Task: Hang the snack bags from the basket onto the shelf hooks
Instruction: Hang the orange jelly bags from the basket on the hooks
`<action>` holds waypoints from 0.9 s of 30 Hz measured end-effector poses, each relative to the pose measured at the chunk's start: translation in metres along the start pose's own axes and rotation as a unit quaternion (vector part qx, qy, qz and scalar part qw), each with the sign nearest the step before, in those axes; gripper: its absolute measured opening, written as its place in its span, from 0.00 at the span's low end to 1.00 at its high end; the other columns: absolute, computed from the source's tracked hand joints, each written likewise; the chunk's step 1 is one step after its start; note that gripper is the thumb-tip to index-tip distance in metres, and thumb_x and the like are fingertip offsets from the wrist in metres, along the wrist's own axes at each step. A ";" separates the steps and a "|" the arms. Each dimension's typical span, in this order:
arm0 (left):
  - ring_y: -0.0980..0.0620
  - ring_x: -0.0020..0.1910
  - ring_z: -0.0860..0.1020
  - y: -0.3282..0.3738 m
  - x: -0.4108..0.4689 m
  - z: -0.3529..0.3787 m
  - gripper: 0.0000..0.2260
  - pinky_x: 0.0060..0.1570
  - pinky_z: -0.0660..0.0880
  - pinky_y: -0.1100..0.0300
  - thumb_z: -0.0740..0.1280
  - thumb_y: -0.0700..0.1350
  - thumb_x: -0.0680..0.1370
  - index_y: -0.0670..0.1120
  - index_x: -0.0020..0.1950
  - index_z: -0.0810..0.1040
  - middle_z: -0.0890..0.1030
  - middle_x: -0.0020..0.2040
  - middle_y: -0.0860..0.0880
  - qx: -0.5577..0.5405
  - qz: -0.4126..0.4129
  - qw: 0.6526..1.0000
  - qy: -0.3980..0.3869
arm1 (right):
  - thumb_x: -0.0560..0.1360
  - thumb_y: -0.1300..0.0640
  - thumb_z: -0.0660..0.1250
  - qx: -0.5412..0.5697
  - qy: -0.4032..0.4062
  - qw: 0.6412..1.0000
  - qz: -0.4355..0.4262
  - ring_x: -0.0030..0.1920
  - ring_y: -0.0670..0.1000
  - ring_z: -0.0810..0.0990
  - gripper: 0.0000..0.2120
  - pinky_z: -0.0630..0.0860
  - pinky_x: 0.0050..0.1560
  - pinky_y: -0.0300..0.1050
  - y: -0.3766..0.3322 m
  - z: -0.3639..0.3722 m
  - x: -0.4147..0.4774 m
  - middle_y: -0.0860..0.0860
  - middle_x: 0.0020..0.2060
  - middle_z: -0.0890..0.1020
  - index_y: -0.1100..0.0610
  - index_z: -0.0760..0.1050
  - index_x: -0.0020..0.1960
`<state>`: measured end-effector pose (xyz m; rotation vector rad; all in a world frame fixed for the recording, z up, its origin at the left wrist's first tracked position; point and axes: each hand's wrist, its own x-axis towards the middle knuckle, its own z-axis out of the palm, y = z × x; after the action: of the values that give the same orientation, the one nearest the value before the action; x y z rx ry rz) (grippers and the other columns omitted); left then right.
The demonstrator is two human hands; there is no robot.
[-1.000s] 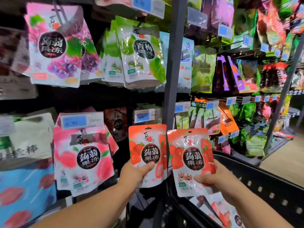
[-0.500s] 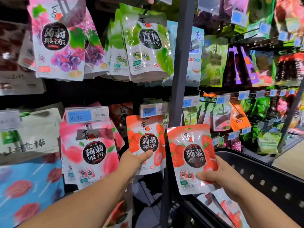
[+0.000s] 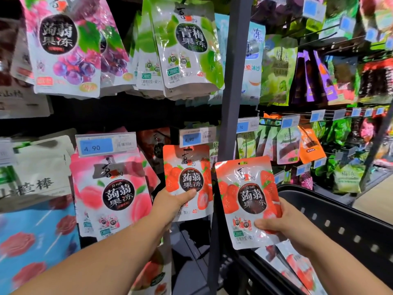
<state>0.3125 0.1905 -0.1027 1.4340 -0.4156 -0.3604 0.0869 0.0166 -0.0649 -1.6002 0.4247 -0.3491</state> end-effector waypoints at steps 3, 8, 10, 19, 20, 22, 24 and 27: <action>0.44 0.47 0.84 -0.002 0.004 -0.002 0.14 0.52 0.80 0.49 0.79 0.39 0.68 0.45 0.53 0.83 0.87 0.46 0.47 0.009 -0.009 1.000 0.012 | 0.56 0.65 0.75 0.002 -0.005 1.000 0.000 0.27 0.45 0.82 0.27 0.74 0.26 0.33 0.001 0.000 0.001 0.47 0.28 0.83 0.60 0.72 0.53; 0.48 0.52 0.81 0.000 0.005 -0.006 0.09 0.59 0.76 0.50 0.71 0.51 0.77 0.49 0.54 0.78 0.83 0.55 0.48 0.049 -0.006 0.998 0.032 | 0.56 0.65 0.76 0.000 -0.008 1.000 -0.006 0.29 0.45 0.83 0.27 0.75 0.27 0.34 0.004 0.004 0.002 0.48 0.31 0.84 0.59 0.73 0.53; 0.49 0.53 0.78 0.002 0.004 -0.007 0.10 0.58 0.72 0.54 0.63 0.57 0.80 0.54 0.57 0.72 0.81 0.56 0.50 0.102 0.005 0.994 0.050 | 0.56 0.65 0.76 0.000 -0.011 1.000 -0.011 0.30 0.46 0.83 0.27 0.75 0.28 0.35 0.004 0.005 0.004 0.49 0.32 0.85 0.58 0.73 0.53; 0.52 0.66 0.66 0.014 -0.015 0.009 0.25 0.66 0.65 0.58 0.65 0.50 0.81 0.45 0.74 0.60 0.64 0.70 0.48 0.152 0.198 0.954 0.168 | 0.57 0.63 0.78 0.002 0.012 1.000 -0.026 0.38 0.50 0.86 0.30 0.79 0.35 0.38 0.009 0.009 0.007 0.51 0.40 0.87 0.57 0.75 0.57; 0.53 0.66 0.64 0.014 -0.022 0.014 0.25 0.68 0.61 0.61 0.65 0.51 0.80 0.44 0.73 0.62 0.64 0.68 0.49 0.174 0.250 0.937 0.169 | 0.57 0.62 0.79 0.000 0.018 1.000 -0.023 0.40 0.51 0.86 0.31 0.79 0.36 0.39 0.011 0.010 0.009 0.52 0.42 0.87 0.57 0.75 0.58; 0.56 0.56 0.68 0.011 -0.037 0.025 0.22 0.62 0.63 0.70 0.66 0.55 0.75 0.48 0.65 0.67 0.68 0.59 0.52 0.180 0.319 0.923 0.115 | 0.56 0.60 0.80 -0.004 0.032 0.999 -0.018 0.42 0.53 0.86 0.33 0.80 0.38 0.42 0.014 0.011 0.012 0.53 0.44 0.87 0.57 0.75 0.59; 0.56 0.46 0.72 0.011 -0.054 0.039 0.19 0.50 0.71 0.68 0.70 0.56 0.71 0.55 0.57 0.66 0.72 0.51 0.51 0.129 0.276 0.953 0.004 | 0.57 0.60 0.81 0.001 0.035 0.999 -0.019 0.45 0.55 0.86 0.33 0.80 0.41 0.44 0.015 0.013 0.013 0.54 0.46 0.86 0.56 0.74 0.60; 0.55 0.50 0.79 0.009 -0.072 0.060 0.26 0.46 0.75 0.70 0.78 0.56 0.69 0.56 0.56 0.64 0.77 0.52 0.55 0.074 0.121 0.981 -0.132 | 0.63 0.64 0.80 0.004 0.016 0.999 -0.035 0.41 0.50 0.86 0.26 0.79 0.40 0.41 0.017 0.018 0.015 0.49 0.41 0.86 0.56 0.74 0.58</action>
<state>0.2203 0.1738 -0.0932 1.4636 -0.8405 -0.3280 0.1071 0.0245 -0.0840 -1.6069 0.3920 -0.4308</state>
